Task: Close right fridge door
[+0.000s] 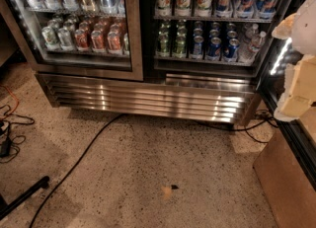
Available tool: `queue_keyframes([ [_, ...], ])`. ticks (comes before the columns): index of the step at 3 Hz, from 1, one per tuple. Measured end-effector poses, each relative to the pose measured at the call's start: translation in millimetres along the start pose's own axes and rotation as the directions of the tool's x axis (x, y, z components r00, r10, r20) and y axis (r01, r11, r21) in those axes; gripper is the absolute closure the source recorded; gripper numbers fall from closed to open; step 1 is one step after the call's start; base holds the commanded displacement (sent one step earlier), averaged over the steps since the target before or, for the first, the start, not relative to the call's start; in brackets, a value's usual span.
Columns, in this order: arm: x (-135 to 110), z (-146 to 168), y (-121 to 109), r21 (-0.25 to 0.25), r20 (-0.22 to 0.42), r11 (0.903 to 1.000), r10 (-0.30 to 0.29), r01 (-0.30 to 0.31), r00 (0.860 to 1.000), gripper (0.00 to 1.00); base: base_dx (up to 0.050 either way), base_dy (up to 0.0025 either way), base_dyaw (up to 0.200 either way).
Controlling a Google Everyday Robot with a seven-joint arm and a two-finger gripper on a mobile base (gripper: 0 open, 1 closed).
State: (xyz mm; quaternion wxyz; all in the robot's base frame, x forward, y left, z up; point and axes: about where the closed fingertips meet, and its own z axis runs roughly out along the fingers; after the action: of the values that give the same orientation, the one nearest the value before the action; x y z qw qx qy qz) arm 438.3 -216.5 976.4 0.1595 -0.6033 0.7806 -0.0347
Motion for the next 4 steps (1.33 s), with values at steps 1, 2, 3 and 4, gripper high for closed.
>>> queue_keyframes([
  [1, -0.1, -0.1, 0.0, 0.000, 0.000, 1.0000, 0.000, 0.000, 1.000, 0.00, 0.000, 0.00000, -0.190],
  [2, -0.1, -0.1, 0.0, 0.000, 0.000, 1.0000, 0.000, 0.000, 1.000, 0.00, 0.000, 0.00000, -0.200],
  [3, -0.1, -0.1, 0.0, 0.000, 0.000, 1.0000, 0.000, 0.000, 1.000, 0.00, 0.000, -0.00006, -0.197],
  [4, -0.1, -0.1, -0.1, 0.001, 0.000, 1.0000, 0.000, 0.000, 1.000, 0.00, 0.000, 0.00006, -0.199],
])
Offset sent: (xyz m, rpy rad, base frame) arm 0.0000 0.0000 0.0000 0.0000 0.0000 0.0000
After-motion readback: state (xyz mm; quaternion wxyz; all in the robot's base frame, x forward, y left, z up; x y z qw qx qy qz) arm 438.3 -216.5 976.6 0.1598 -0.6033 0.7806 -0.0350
